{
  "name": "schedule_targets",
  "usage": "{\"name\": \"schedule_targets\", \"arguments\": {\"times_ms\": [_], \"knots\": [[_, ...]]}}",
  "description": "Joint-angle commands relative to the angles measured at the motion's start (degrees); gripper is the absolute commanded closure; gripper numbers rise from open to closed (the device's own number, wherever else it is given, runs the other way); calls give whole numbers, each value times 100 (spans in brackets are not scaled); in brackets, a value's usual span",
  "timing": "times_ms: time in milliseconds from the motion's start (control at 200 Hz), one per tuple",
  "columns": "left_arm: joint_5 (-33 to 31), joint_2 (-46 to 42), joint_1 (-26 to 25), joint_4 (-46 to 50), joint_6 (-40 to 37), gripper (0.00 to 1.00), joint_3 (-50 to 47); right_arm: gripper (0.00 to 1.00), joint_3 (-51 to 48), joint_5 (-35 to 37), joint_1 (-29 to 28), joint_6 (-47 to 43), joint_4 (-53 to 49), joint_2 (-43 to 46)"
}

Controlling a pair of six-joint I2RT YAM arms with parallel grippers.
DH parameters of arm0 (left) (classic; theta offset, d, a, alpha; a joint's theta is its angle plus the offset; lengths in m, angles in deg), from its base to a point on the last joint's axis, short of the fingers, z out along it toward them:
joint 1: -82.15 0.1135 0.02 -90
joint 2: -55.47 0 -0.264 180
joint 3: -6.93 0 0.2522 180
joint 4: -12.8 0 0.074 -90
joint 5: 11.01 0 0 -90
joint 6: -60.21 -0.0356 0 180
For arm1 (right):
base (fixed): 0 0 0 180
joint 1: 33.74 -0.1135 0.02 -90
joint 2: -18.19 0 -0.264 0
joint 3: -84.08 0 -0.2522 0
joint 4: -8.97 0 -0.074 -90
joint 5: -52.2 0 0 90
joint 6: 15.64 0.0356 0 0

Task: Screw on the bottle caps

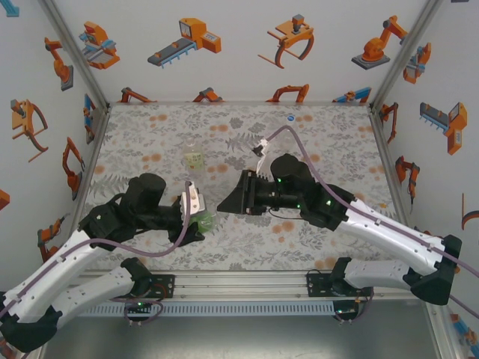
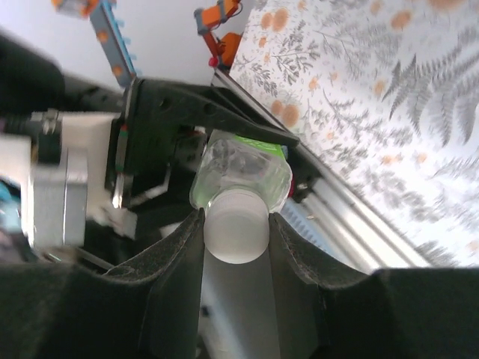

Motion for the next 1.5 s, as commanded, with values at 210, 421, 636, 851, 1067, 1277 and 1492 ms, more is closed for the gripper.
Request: {"name": "schedule_targets", "arguments": {"times_ms": [210, 421, 636, 851, 1067, 1277, 1492], "knots": [[175, 0, -37, -1104, 95, 100, 4, 77, 58, 563, -2, 2129, -754, -128], [288, -58, -37, -1108, 57, 100, -68, 46, 796, 1113, 17, 364, -1057, -7], [373, -121, -37, -1085, 67, 100, -103, 37, 1265, 1004, 137, -1719, -996, 123], [587, -159, -37, -1062, 87, 100, -90, 39, 988, -307, 159, -4870, -132, 396], [972, -159, -37, -1043, 141, 100, -66, 37, 1518, -2151, 165, -7678, -942, 186], [1389, -166, -46, -1040, 200, 100, -46, 41, 1688, -3097, 165, -9504, -1592, 13], [1791, -75, -46, -1045, 174, 100, 53, 49, 1650, -3023, 156, -9818, -1456, -20]]}}
